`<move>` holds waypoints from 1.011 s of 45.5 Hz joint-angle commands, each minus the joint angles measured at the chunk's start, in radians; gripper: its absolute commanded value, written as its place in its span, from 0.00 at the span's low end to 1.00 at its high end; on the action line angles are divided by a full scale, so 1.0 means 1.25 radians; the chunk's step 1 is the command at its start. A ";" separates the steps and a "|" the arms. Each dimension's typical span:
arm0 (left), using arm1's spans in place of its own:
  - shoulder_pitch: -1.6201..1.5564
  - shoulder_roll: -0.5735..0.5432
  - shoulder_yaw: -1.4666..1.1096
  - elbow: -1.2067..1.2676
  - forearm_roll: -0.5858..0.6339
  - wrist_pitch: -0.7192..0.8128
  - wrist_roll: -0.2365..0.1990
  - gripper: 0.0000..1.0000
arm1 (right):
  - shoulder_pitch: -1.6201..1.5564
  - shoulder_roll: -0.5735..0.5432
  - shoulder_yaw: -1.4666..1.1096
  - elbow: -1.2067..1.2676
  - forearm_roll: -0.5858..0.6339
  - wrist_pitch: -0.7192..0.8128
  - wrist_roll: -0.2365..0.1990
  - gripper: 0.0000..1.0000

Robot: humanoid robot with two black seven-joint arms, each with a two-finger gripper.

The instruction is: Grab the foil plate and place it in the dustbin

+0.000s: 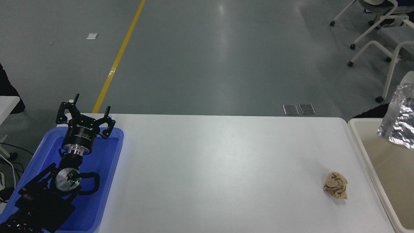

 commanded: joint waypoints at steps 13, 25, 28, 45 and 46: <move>0.001 0.000 0.000 0.000 0.000 0.001 0.000 1.00 | -0.145 0.009 0.098 -0.032 0.004 -0.099 -0.021 0.00; 0.000 0.000 0.000 0.000 0.000 0.000 0.000 1.00 | -0.183 0.018 0.119 -0.031 0.004 -0.102 -0.021 0.00; 0.001 0.000 0.000 0.000 0.000 0.000 0.000 1.00 | -0.185 0.020 0.127 -0.031 0.004 -0.104 -0.021 0.00; 0.000 0.000 0.000 0.000 0.000 0.000 0.000 1.00 | -0.177 0.014 0.142 -0.028 0.005 -0.124 -0.020 1.00; 0.000 0.000 0.000 0.000 0.000 0.000 0.000 1.00 | -0.175 0.013 0.142 -0.028 0.005 -0.124 -0.020 1.00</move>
